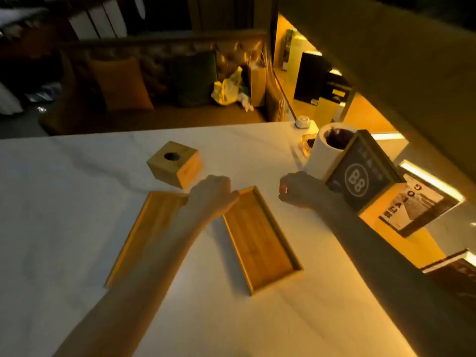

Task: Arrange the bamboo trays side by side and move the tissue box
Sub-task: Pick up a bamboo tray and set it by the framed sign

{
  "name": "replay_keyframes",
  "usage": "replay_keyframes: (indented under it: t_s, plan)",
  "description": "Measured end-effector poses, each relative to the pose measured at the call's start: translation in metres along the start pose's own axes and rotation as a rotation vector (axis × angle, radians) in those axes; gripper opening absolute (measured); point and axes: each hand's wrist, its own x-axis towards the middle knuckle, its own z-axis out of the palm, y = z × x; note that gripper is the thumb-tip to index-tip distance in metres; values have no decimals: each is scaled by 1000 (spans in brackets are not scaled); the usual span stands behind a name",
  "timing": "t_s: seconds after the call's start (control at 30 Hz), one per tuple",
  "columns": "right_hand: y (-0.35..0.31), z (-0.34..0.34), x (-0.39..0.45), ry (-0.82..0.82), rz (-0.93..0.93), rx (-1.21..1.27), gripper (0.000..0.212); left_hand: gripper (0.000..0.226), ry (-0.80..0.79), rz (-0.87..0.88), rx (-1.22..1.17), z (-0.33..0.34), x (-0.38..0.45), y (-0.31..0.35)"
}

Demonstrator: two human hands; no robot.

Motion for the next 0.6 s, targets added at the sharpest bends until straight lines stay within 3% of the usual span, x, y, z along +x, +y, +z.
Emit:
replay_keyframes:
  t_s: [0.23,0.33,0.5,0.6]
  plan:
    - [20,88,-23,52,216,276,30,35,-51,-75,-179,104,-22,-19]
    - [18,120,-34,62,283,375,43,57,-48,-143,-249,141,-37,-20]
    - [20,162,-48,17,309,365,54,72,-102,-186,-53,181,-53,-23]
    - [18,171,-52,20,318,328,54,72,-126,-235,-140,191,-59,-17]
